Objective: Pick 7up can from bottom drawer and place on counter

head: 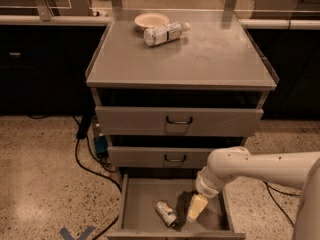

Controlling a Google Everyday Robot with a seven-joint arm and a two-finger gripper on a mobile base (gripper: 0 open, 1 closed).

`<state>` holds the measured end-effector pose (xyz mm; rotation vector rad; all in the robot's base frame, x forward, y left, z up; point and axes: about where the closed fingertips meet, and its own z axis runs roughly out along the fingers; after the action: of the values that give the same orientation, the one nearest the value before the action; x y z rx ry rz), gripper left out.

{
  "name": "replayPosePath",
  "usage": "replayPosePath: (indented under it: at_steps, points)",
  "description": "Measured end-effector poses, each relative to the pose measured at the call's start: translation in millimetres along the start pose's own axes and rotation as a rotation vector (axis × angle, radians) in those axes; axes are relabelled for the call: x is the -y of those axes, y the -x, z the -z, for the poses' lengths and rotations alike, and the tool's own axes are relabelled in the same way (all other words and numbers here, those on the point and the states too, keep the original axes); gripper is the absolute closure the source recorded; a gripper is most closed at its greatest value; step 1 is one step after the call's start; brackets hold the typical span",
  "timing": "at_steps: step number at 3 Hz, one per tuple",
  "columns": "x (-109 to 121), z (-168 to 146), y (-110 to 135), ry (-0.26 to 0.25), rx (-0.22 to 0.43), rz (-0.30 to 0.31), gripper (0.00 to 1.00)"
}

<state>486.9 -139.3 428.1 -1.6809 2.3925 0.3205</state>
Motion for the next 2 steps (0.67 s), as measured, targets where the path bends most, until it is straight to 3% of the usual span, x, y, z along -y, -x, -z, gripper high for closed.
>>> replayPosePath:
  at_steps: [1,2]
  points:
    - [7,-37,-6,-0.079,-0.08,-0.008,0.0]
    - [23,-64,0,-0.125,-0.121,-0.072,0.0]
